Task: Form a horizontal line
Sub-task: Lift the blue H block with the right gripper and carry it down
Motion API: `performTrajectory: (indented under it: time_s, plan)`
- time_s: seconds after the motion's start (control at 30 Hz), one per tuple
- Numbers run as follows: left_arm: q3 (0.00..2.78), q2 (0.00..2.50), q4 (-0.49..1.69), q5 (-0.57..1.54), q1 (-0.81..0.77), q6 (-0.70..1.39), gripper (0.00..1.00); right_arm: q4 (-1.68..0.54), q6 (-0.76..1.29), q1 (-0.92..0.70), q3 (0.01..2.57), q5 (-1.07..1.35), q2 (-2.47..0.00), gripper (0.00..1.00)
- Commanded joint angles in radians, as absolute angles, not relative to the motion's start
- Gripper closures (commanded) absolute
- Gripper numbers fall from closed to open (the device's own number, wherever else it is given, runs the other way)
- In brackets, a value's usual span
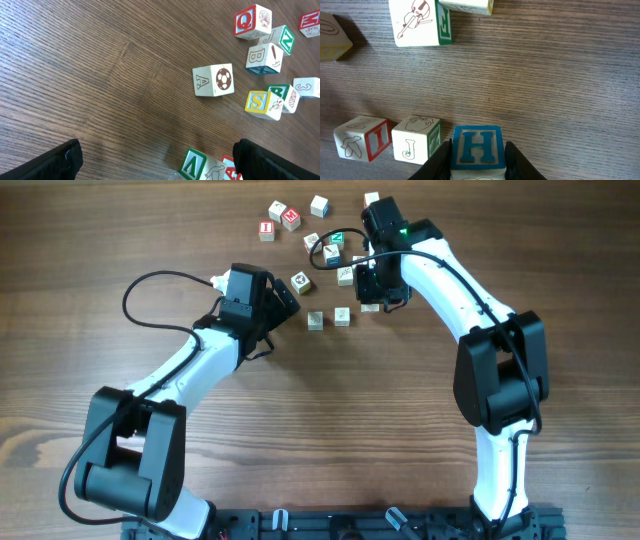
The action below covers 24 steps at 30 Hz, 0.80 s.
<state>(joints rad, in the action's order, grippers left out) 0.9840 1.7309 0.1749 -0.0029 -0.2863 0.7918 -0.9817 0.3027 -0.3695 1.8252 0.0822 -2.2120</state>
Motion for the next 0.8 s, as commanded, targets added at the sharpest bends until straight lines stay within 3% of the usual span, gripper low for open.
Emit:
performTrajectory:
  time_s: [0.0,0.77]
  plan:
    - [0.972,1.74,0.175,-0.017,-0.285,0.794,0.0,-0.984,0.317,-0.368,1.824,0.086,-2.218,0.7]
    - [0.972,1.74,0.175,-0.017,-0.285,0.793,0.0,-0.833,0.374,-0.369,1.769,-0.019,-2.22,0.76]
